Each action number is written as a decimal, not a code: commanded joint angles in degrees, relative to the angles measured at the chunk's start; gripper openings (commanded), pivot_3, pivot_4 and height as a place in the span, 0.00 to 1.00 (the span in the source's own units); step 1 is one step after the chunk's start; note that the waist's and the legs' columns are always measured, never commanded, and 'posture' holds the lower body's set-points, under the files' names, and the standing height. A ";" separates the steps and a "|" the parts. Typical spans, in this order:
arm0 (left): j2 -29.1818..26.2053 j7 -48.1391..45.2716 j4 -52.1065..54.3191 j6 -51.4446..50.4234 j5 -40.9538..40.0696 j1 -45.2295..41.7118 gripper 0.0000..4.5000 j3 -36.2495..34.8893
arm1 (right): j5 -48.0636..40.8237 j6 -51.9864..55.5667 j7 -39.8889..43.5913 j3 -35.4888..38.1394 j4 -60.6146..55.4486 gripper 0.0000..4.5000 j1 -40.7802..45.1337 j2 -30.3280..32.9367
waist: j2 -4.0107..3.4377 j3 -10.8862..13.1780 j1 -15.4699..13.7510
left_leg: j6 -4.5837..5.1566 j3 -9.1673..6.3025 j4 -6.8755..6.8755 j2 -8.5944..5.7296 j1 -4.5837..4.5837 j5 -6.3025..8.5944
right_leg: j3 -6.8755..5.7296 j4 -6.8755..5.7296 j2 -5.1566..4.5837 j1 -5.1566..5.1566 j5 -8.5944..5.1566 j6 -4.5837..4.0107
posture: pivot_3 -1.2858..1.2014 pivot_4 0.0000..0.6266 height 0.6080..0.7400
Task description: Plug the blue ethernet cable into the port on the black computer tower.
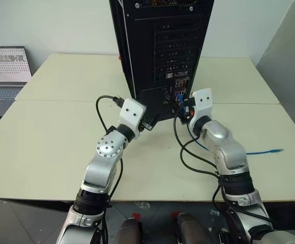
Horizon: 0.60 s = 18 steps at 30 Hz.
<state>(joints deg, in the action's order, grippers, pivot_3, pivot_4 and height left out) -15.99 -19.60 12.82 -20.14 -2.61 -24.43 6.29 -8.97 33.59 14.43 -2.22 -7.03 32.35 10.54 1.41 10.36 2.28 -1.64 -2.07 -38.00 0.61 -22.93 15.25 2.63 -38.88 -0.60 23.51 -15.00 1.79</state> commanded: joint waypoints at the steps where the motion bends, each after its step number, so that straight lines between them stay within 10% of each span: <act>1: -3.12 -3.03 1.87 -1.98 -1.03 -0.99 0.92 -1.61 | -4.36 1.02 7.49 3.02 -7.38 0.98 -1.92 6.00 | 0.00 0.00 -0.02 | 0.00 0.01 0.00 0.00 0.00 0.00 | 0.01 0.01 0.00 0.00 0.00 0.00 | 0.52 0.24 1.00; 18: -21.24 -20.80 5.95 -5.93 -14.91 8.19 0.92 -15.58 | -17.72 -7.19 32.82 15.31 -4.08 0.99 -6.48 26.70 | 0.00 0.03 -0.15 | 0.01 0.03 0.01 0.05 0.03 0.01 | 0.01 0.06 0.04 -0.04 -0.02 0.00 | 0.52 0.24 1.00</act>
